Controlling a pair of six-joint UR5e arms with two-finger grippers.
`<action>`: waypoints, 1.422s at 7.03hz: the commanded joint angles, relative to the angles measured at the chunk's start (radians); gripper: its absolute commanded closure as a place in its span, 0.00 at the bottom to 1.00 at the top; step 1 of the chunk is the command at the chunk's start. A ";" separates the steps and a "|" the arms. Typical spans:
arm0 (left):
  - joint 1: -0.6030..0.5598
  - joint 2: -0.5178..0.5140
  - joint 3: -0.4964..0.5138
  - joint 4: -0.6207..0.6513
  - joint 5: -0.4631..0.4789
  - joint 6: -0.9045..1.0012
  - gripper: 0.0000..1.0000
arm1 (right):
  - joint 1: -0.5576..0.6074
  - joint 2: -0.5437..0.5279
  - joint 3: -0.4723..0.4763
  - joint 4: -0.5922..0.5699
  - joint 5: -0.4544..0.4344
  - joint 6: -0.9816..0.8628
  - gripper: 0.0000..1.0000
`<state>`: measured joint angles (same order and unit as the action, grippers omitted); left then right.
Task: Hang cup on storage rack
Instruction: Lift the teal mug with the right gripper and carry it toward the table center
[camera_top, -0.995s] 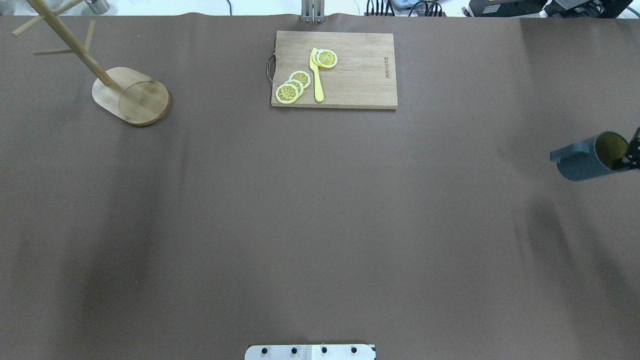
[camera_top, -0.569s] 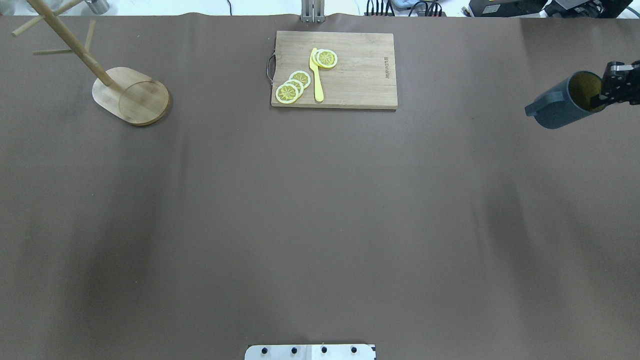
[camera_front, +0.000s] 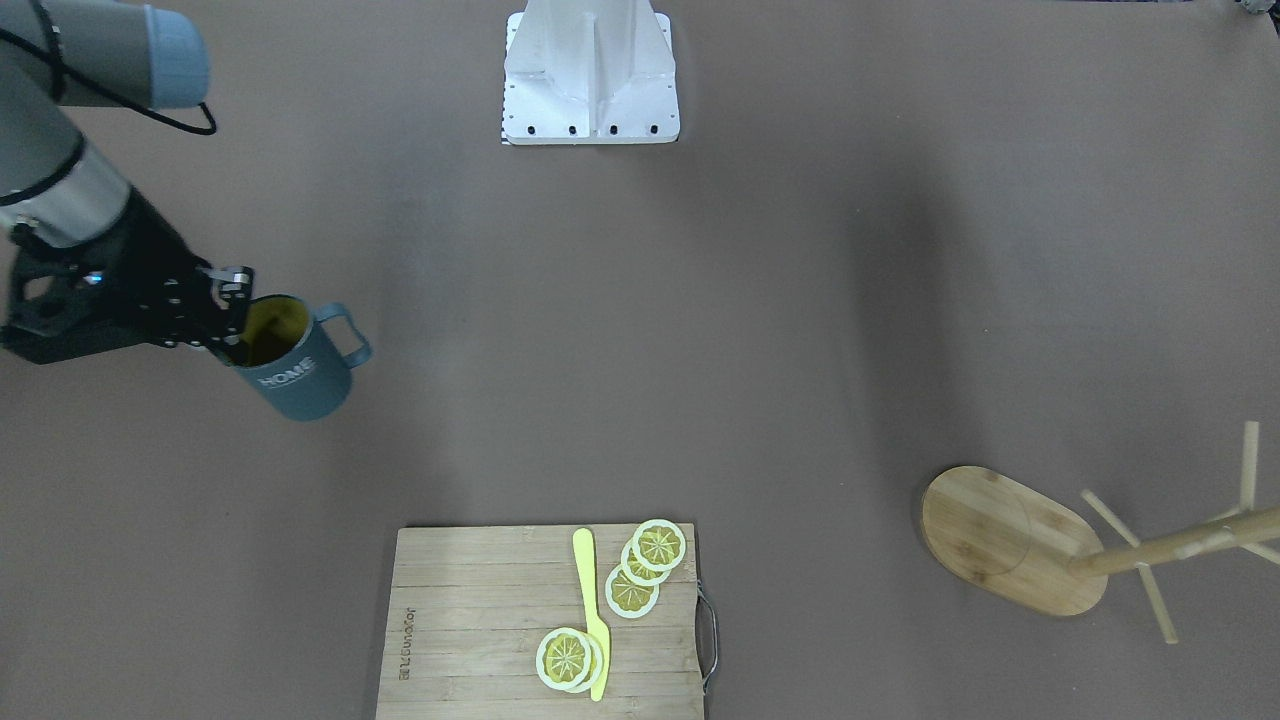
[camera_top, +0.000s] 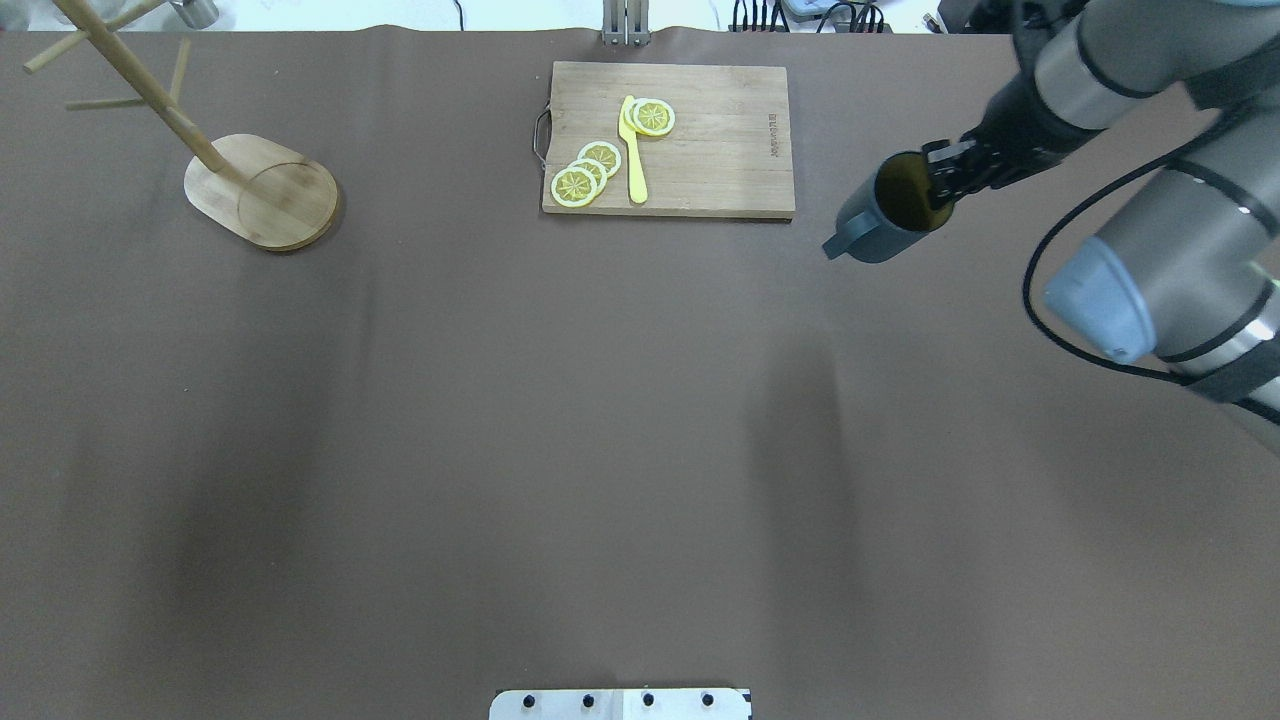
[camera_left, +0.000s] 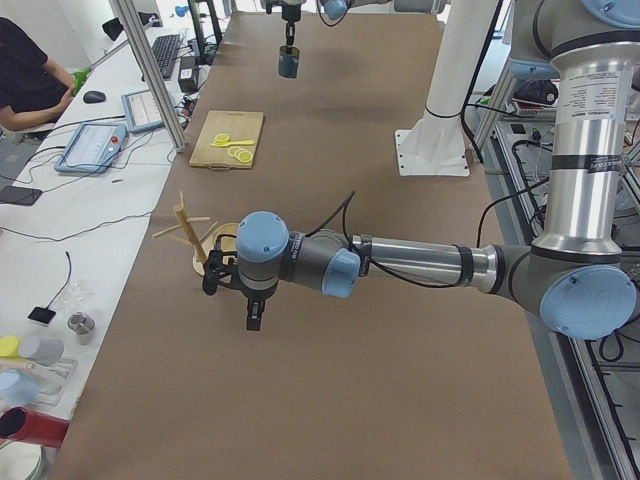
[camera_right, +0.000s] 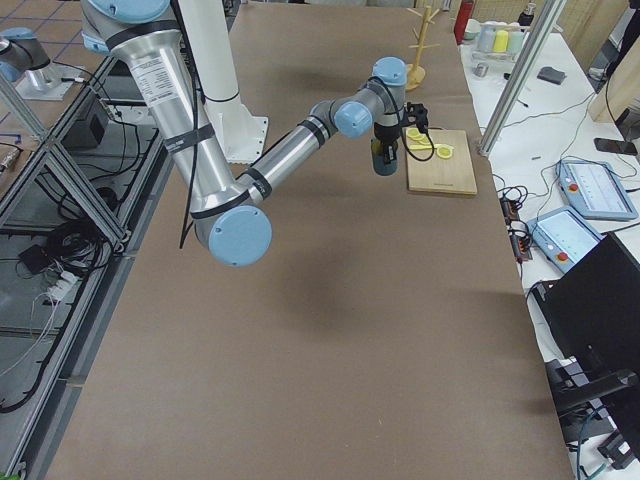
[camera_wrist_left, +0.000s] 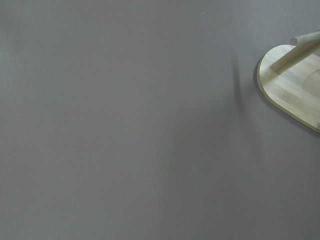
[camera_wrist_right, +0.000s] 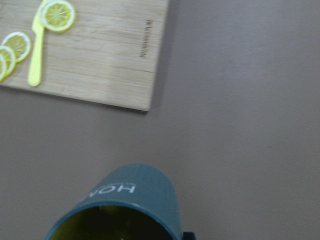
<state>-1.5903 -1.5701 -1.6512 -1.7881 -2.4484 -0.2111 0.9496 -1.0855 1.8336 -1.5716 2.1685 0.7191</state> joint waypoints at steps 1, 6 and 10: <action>0.001 -0.002 0.004 -0.002 -0.009 -0.001 0.01 | -0.138 0.149 -0.103 0.010 -0.055 -0.006 1.00; 0.003 -0.002 0.005 -0.002 -0.037 -0.024 0.01 | -0.250 0.278 -0.332 0.159 -0.076 0.139 1.00; 0.003 -0.002 0.013 -0.004 -0.038 -0.024 0.01 | -0.314 0.286 -0.358 0.160 -0.127 0.292 1.00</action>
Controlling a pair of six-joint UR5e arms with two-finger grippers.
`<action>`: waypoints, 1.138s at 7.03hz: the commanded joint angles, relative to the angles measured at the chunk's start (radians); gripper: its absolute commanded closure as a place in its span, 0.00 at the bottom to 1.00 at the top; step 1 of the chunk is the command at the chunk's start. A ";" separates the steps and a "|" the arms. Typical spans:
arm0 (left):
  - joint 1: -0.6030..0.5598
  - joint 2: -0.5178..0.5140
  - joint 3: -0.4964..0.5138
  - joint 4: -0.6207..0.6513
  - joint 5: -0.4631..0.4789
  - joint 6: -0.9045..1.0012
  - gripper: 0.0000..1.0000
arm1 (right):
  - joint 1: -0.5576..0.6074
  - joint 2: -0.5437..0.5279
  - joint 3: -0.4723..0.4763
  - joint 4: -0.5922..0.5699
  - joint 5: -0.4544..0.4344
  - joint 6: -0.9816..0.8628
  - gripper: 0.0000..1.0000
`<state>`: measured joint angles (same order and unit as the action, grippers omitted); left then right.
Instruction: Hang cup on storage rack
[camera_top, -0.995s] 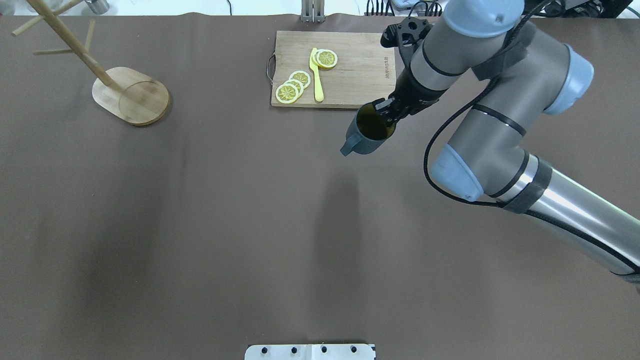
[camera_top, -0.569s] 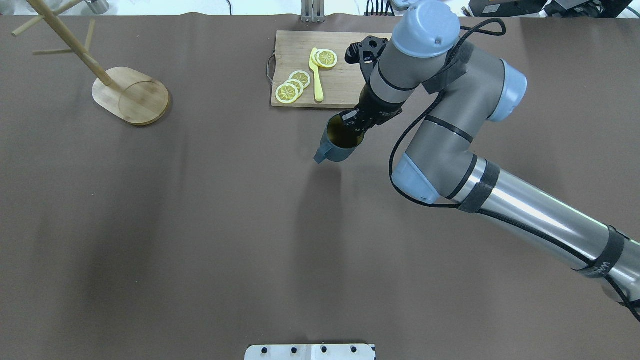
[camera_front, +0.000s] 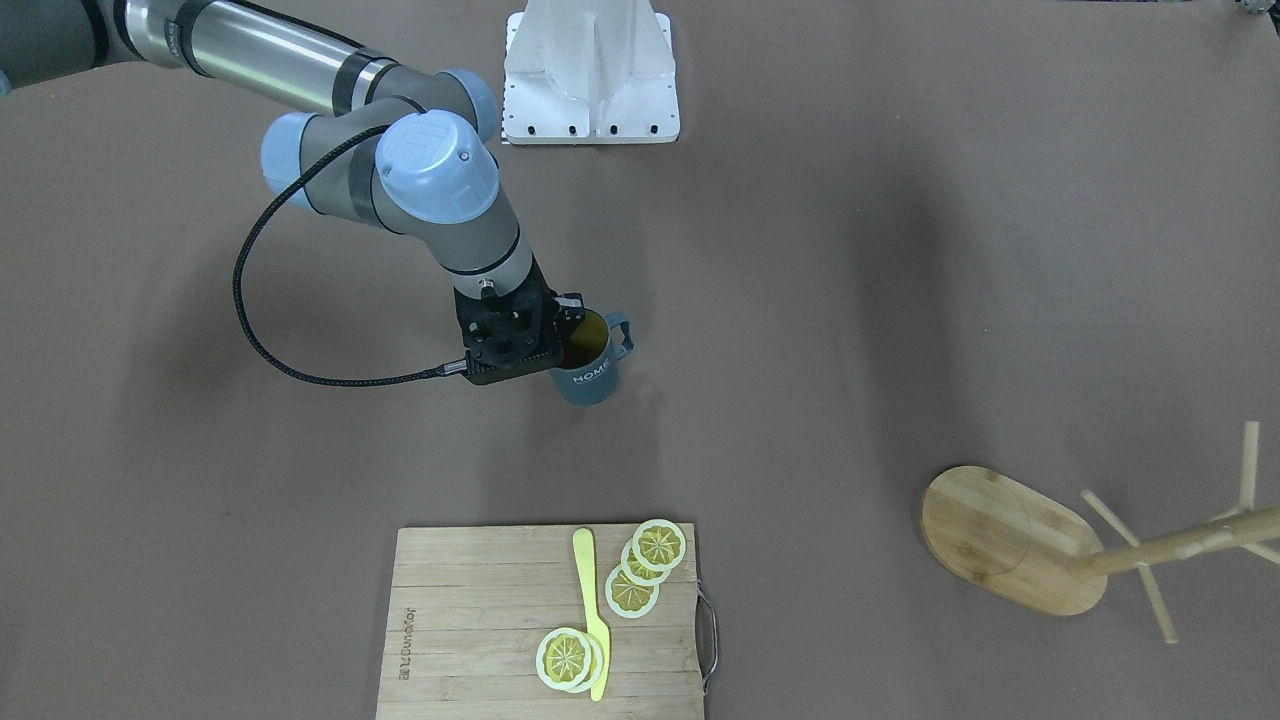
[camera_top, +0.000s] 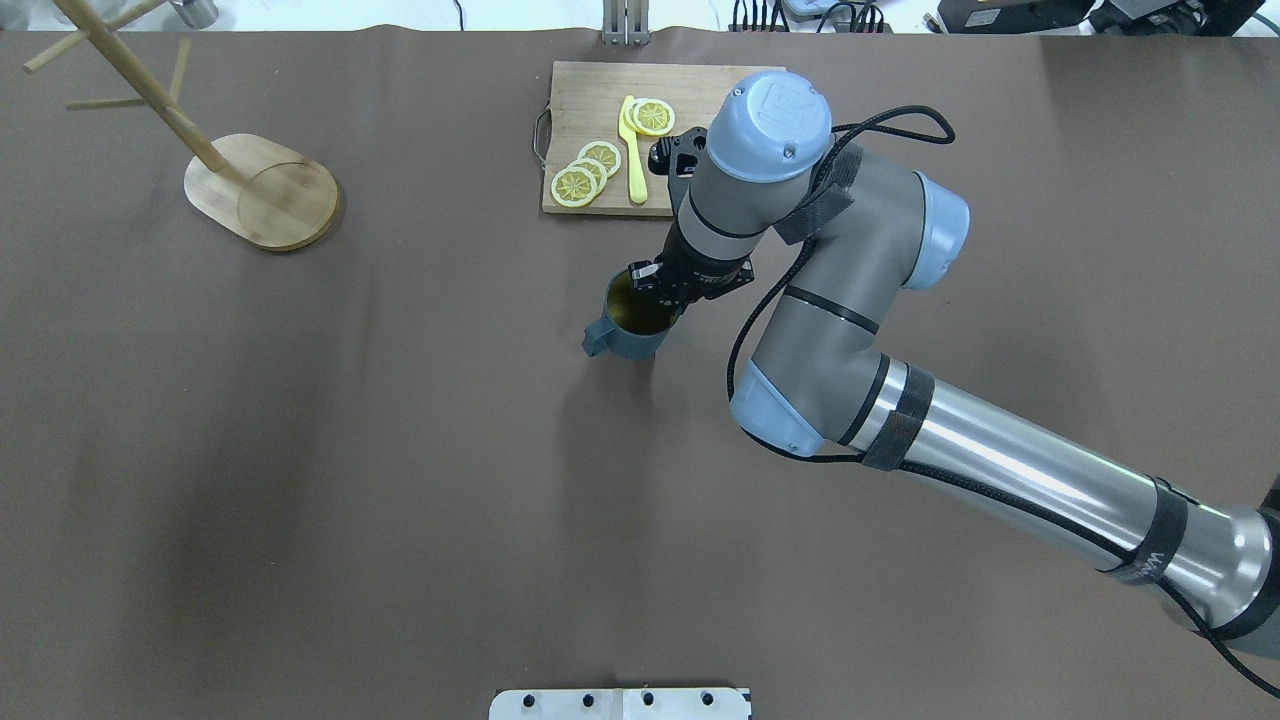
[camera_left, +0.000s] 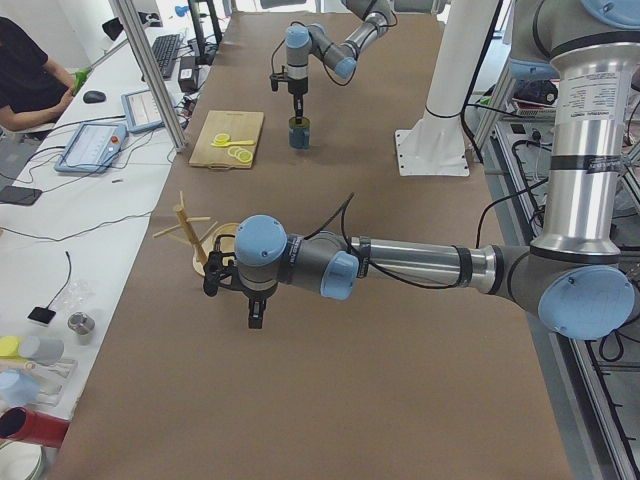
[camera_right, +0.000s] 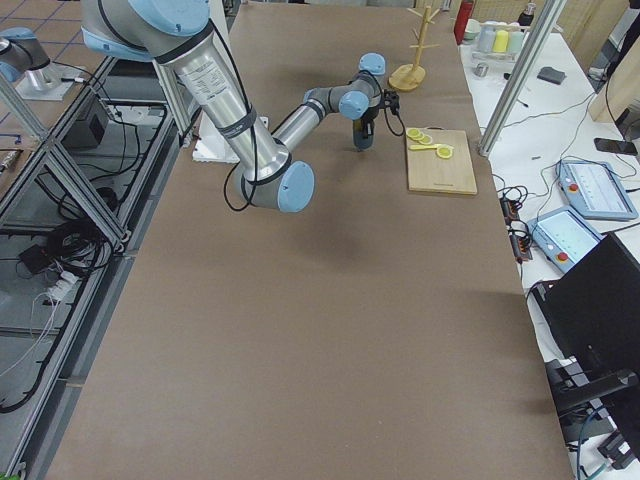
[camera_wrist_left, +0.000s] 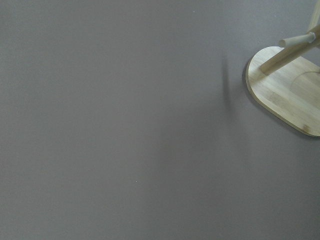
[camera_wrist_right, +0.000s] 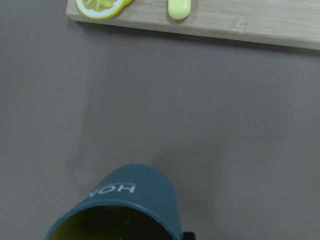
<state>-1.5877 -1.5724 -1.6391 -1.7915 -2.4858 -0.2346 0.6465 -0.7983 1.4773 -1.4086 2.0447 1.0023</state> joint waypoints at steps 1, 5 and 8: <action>0.000 0.000 0.002 0.000 -0.001 0.000 0.01 | -0.021 -0.001 -0.002 -0.004 -0.001 0.010 1.00; 0.000 0.003 -0.001 -0.005 -0.034 -0.002 0.01 | -0.031 0.019 0.003 0.002 -0.003 0.131 0.01; 0.002 0.075 -0.207 -0.003 -0.105 -0.136 0.01 | -0.027 0.037 0.035 0.005 0.006 0.214 0.00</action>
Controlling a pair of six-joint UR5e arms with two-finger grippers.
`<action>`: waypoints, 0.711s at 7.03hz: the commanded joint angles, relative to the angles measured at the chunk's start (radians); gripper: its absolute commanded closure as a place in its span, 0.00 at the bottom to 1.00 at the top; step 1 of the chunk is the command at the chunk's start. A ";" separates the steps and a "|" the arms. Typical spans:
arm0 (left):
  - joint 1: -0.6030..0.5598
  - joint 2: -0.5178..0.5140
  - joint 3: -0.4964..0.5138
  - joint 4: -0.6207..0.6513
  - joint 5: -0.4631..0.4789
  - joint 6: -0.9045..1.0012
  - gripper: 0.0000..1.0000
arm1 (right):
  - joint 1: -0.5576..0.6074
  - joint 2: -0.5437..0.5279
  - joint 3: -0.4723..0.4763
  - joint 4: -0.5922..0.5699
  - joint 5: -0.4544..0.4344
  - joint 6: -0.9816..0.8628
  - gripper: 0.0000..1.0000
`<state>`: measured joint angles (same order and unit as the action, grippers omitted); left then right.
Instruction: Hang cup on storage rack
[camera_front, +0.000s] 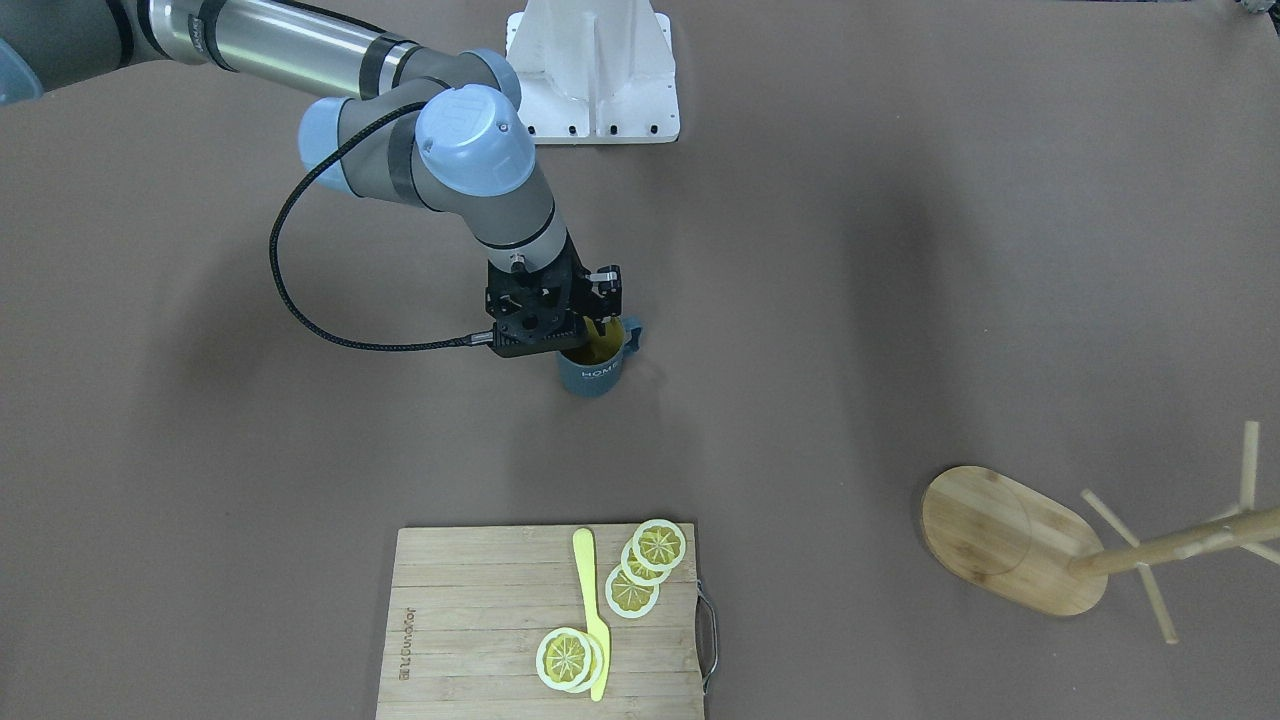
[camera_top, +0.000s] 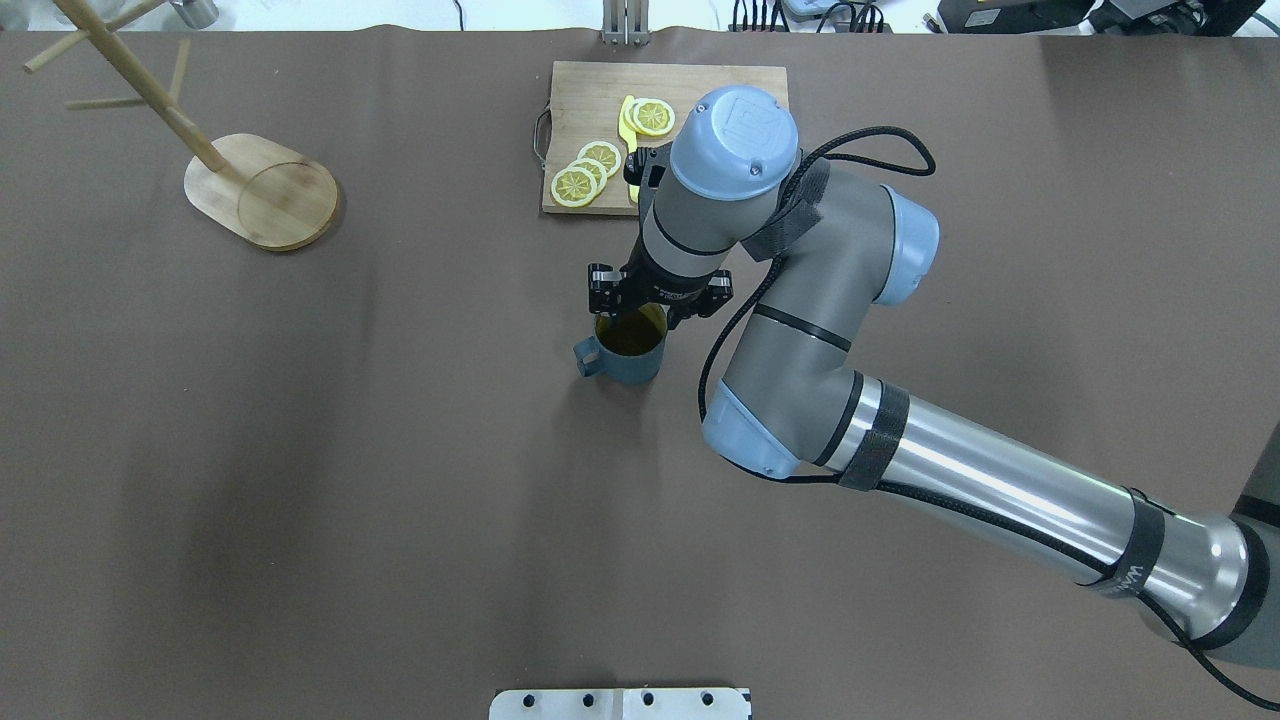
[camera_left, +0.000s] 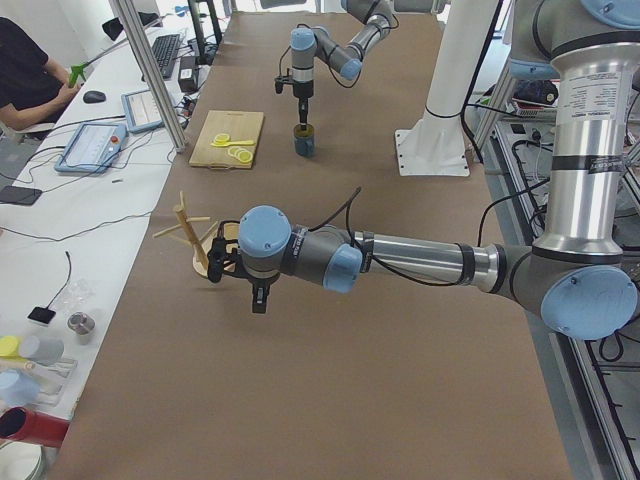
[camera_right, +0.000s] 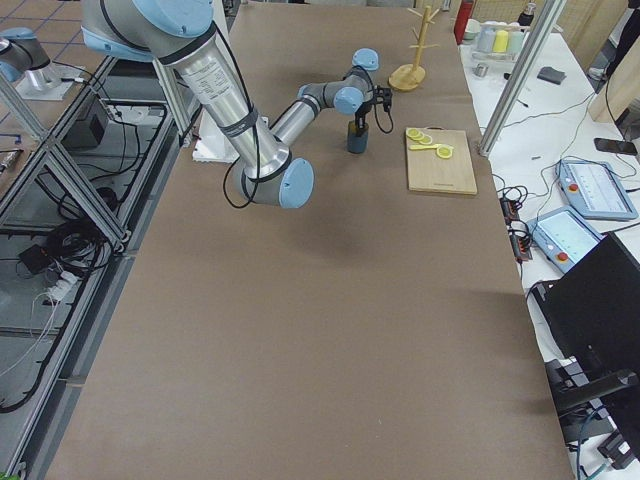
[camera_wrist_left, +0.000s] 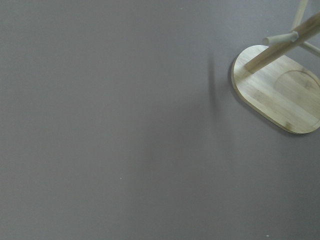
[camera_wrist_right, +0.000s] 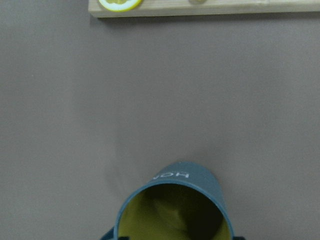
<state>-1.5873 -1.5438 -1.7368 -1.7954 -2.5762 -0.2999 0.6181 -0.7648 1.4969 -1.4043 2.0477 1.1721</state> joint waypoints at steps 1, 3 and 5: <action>0.022 0.065 -0.225 0.001 -0.021 -0.173 0.01 | 0.034 -0.005 0.016 -0.004 0.041 0.058 0.00; 0.138 0.036 -0.392 -0.018 -0.030 -0.298 0.02 | 0.075 -0.039 0.019 0.002 0.078 0.044 0.00; 0.266 -0.077 -0.405 -0.161 -0.009 -0.364 0.02 | 0.127 -0.097 0.019 0.080 0.078 0.052 0.00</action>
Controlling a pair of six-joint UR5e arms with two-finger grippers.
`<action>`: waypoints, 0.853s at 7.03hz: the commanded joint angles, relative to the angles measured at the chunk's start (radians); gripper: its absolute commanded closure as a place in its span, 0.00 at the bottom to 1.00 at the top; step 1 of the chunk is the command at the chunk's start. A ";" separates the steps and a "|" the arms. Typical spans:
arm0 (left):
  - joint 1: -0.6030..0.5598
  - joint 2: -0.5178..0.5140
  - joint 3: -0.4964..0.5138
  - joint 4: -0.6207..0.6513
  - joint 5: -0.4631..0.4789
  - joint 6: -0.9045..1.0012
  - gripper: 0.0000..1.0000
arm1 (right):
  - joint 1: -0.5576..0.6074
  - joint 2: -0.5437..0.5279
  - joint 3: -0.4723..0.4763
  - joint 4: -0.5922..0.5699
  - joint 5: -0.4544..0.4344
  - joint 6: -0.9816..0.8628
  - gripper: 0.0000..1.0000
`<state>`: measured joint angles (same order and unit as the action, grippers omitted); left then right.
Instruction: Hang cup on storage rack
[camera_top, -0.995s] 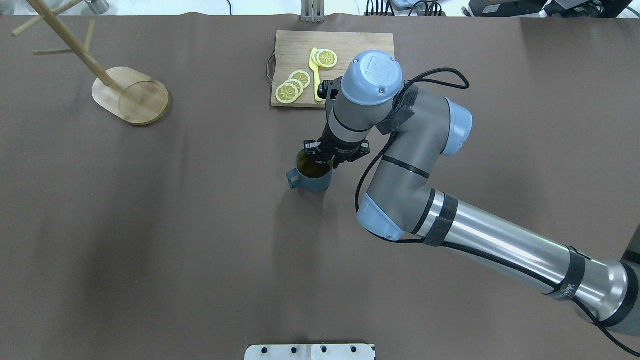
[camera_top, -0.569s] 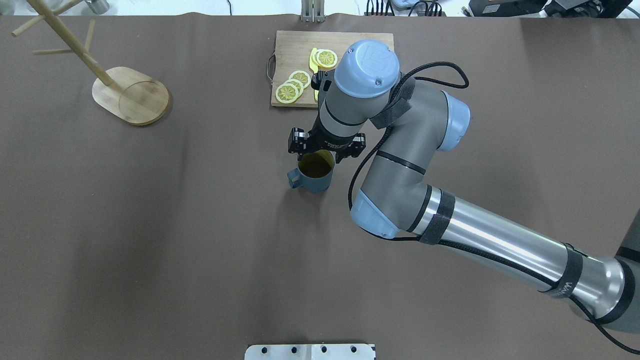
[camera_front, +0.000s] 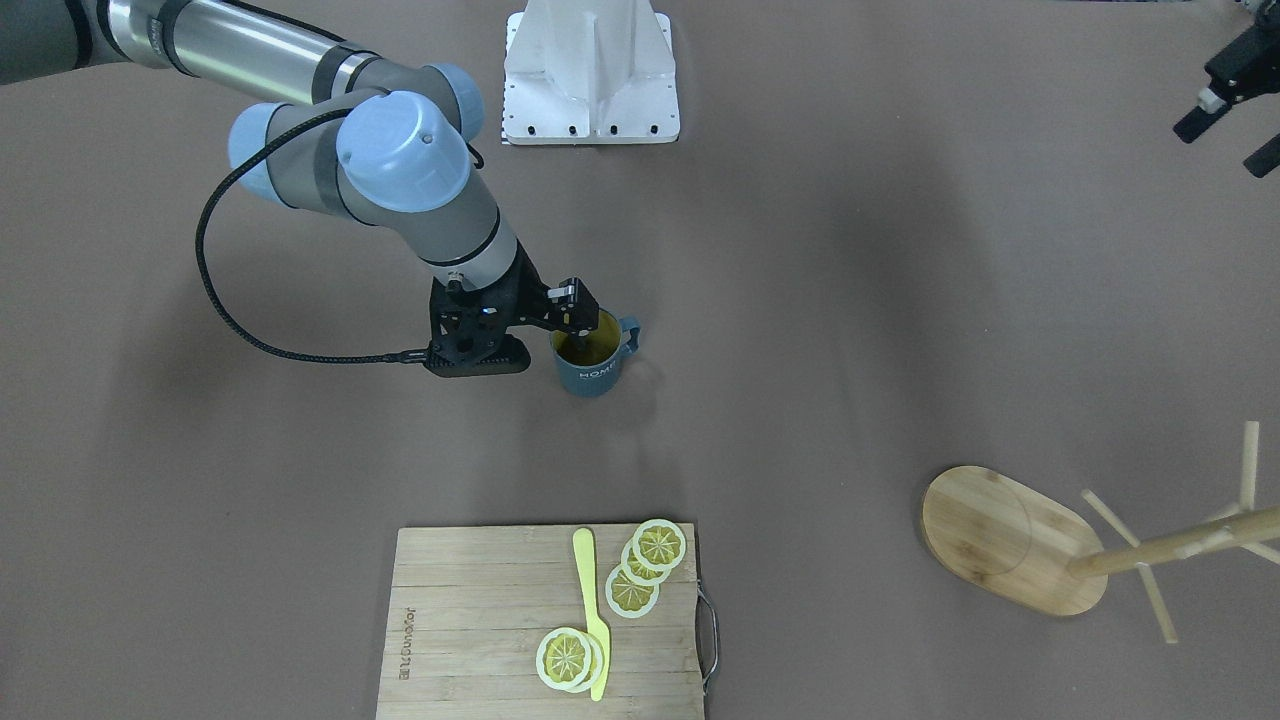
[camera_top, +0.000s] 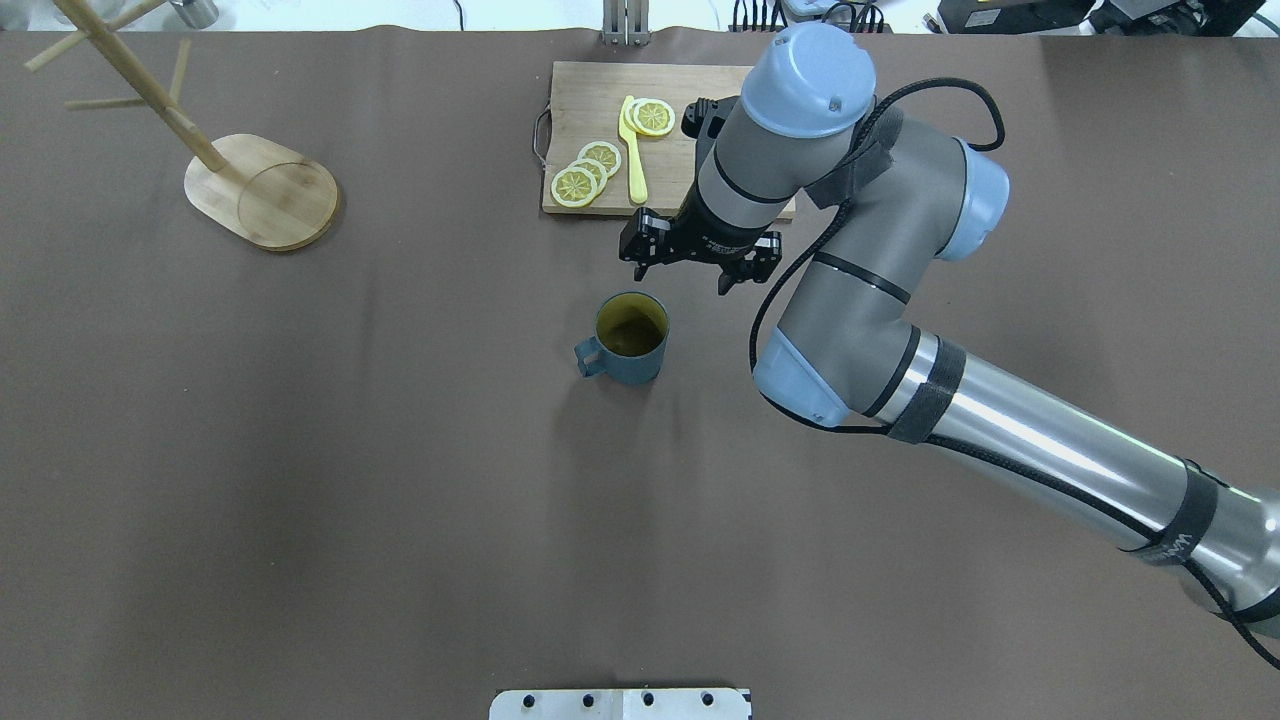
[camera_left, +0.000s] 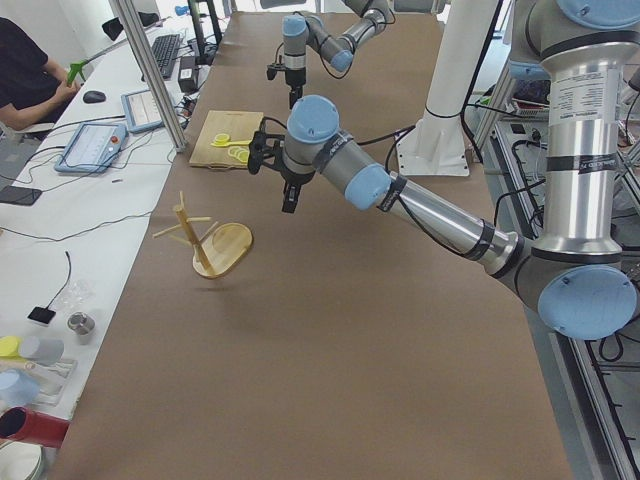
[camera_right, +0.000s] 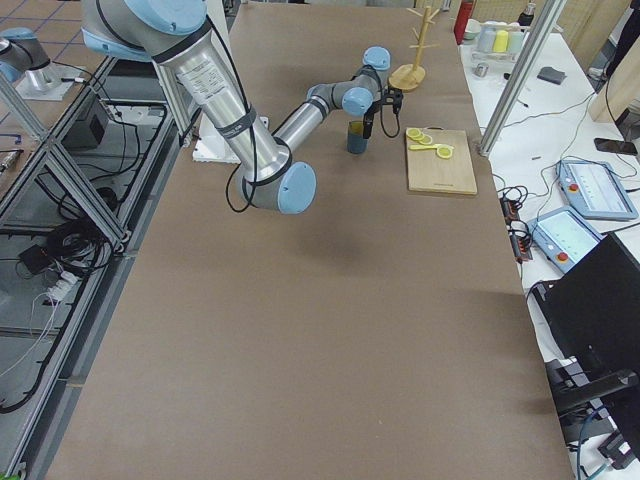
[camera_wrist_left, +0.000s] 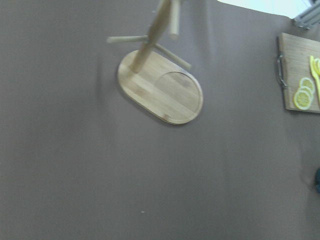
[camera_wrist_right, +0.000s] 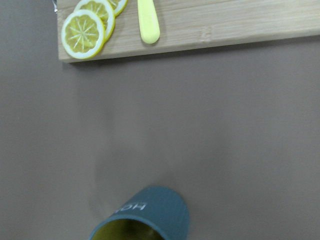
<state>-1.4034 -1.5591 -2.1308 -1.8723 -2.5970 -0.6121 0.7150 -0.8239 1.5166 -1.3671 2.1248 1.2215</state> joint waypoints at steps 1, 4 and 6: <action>0.233 -0.123 -0.008 -0.097 0.178 -0.152 0.02 | 0.064 -0.063 -0.002 0.045 0.004 -0.013 0.00; 0.472 -0.205 0.209 -0.477 0.402 -0.198 0.07 | 0.107 -0.087 -0.007 0.045 0.027 -0.040 0.00; 0.675 -0.257 0.285 -0.591 0.652 -0.204 0.03 | 0.170 -0.138 -0.007 0.043 0.082 -0.048 0.00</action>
<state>-0.8500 -1.7763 -1.8931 -2.4009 -2.0815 -0.8117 0.8468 -0.9333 1.5090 -1.3218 2.1789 1.1774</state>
